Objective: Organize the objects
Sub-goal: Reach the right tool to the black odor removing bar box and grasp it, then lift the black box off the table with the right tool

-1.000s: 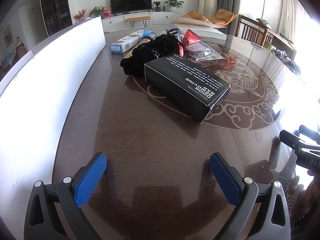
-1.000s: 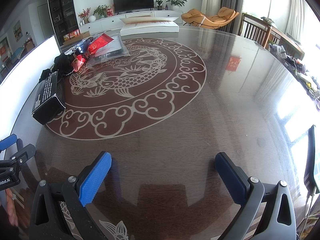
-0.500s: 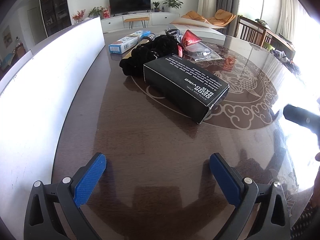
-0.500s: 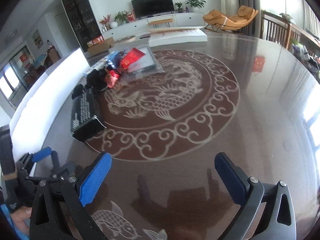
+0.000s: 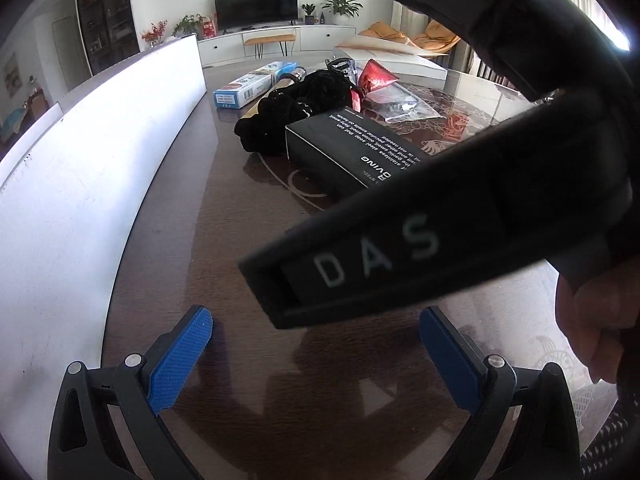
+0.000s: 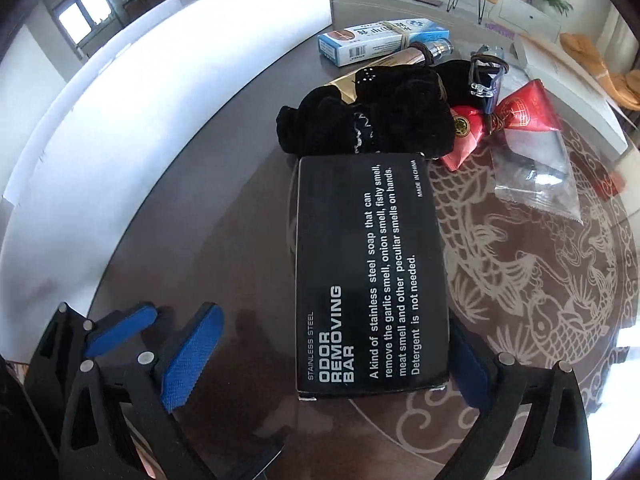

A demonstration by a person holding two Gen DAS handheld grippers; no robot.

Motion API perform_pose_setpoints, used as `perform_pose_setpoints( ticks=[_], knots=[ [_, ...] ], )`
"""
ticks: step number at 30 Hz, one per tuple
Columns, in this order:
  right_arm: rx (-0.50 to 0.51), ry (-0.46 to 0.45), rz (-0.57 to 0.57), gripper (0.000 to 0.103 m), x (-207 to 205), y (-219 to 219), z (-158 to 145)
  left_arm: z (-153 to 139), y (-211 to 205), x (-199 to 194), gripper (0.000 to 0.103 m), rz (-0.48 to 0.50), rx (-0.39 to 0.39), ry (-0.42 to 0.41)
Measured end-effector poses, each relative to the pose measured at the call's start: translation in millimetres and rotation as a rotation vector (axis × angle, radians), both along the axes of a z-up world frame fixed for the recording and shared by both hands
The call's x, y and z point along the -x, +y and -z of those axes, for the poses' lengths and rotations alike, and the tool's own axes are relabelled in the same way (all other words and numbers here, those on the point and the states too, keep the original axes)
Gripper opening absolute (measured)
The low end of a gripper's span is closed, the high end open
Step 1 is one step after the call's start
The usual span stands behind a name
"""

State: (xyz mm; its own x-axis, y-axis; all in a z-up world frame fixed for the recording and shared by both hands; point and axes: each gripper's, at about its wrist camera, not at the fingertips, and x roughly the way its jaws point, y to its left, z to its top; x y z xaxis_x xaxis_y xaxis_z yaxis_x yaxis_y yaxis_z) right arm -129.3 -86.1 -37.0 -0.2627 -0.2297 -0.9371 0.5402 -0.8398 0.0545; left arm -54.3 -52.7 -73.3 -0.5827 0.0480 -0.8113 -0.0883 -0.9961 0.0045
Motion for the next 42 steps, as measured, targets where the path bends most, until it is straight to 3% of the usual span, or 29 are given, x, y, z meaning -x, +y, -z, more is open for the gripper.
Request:
perform_pose_setpoints(
  ticks=[3, 6, 10, 17, 20, 23, 24, 32, 42],
  knots=[
    [-0.005, 0.088, 0.025, 0.061, -13, 10, -5, 0, 0, 0, 0.103, 0.000, -0.001, 0.000],
    [0.047, 0.076, 0.087, 0.060, -24, 34, -8, 0, 0, 1, 0.103, 0.000, 0.000, 0.000],
    [0.030, 0.135, 0.148, 0.060, -55, 75, -9, 1, 0, 1, 0.103, 0.000, 0.000, -0.001],
    [0.044, 0.209, 0.429, 0.060, -87, 178, -9, 1, 0, 1, 0.103, 0.000, 0.000, 0.000],
    [0.053, 0.244, 0.535, 0.063, -89, 211, -9, 1, 0, 1, 0.103, 0.000, 0.000, 0.000],
    [0.073, 0.262, 0.599, 0.090, -86, 231, -8, 1, 0, 1, 0.103, 0.000, 0.000, 0.000],
    [0.073, 0.270, 0.614, 0.094, -80, 237, -5, 1, 0, 1, 0.103, 0.000, 0.000, 0.000],
    [0.010, 0.284, 0.584, 0.096, -81, 228, 1, 1, 0, 2, 0.103, 0.000, 0.000, 0.000],
    [0.033, 0.285, 0.592, 0.097, -81, 230, 3, 1, 0, 2, 0.103, 0.000, 0.000, 0.000]
  ],
)
